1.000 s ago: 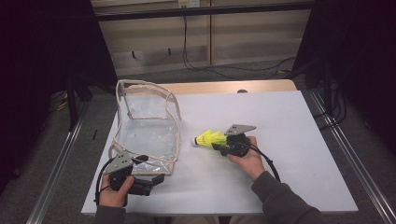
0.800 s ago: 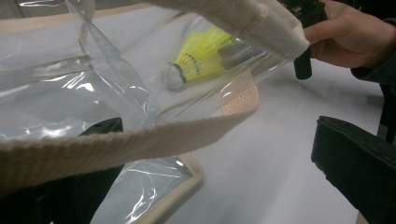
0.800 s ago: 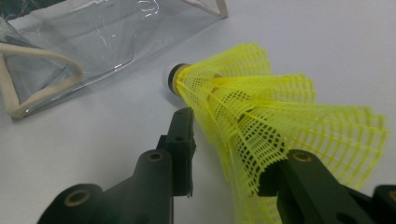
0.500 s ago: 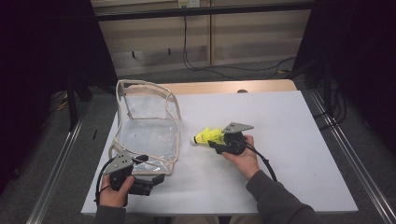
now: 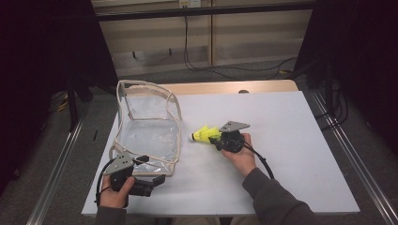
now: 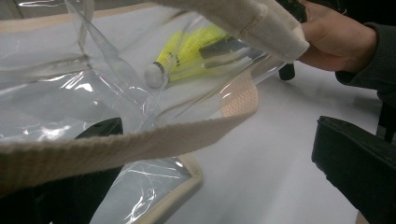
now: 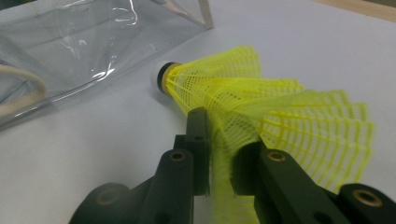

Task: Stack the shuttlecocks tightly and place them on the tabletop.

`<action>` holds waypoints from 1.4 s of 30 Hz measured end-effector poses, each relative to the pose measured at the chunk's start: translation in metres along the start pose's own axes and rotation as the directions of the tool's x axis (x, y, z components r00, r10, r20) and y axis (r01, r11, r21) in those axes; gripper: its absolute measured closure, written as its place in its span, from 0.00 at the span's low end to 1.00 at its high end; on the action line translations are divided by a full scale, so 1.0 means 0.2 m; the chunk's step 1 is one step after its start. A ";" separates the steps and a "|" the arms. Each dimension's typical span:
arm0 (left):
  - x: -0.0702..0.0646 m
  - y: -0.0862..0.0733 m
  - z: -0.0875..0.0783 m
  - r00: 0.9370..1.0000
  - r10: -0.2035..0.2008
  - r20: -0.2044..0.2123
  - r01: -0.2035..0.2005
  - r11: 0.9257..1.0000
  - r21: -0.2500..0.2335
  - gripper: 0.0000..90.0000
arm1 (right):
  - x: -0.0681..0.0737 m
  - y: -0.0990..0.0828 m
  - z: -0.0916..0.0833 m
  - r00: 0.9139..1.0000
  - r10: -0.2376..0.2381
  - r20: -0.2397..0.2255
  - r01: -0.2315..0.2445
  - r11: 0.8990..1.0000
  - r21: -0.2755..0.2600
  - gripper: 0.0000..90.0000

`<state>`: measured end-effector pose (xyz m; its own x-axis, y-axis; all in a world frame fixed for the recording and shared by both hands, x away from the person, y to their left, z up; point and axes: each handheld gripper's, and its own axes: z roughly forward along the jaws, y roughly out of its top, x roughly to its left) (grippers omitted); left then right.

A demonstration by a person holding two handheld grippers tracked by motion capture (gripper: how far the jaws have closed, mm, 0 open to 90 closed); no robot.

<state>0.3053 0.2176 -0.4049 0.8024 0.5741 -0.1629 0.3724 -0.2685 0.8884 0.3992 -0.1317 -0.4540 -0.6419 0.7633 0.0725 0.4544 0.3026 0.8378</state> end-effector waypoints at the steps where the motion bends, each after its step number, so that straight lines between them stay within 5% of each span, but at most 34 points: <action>1: 0.00 0.00 0.00 1.000 -0.002 0.002 0.002 1.000 -0.003 0.03 | 0.00 0.00 0.00 1.000 -0.004 0.000 0.004 1.000 0.000 0.91; 21: 0.00 0.00 0.00 1.000 0.001 -0.003 -0.001 1.000 0.002 0.03 | -0.05 -0.01 -0.12 0.997 -0.052 -0.061 0.053 0.998 0.025 0.93; 34: 0.00 0.00 0.00 1.000 0.002 -0.005 -0.002 1.000 0.002 0.03 | -0.06 -0.03 -0.13 0.994 0.060 -0.095 -0.063 0.998 -0.027 0.81; 42: 0.00 0.00 0.00 1.000 0.001 -0.004 -0.001 1.000 0.001 0.03 | -0.05 -0.03 -0.11 0.993 0.066 -0.099 -0.070 0.997 -0.038 0.74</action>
<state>0.3047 0.2172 -0.4047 0.8010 0.5768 -0.1607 0.3722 -0.2694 0.8882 0.3894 -0.1536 -0.4471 -0.6689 0.7211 0.1805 0.4740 0.2267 0.8509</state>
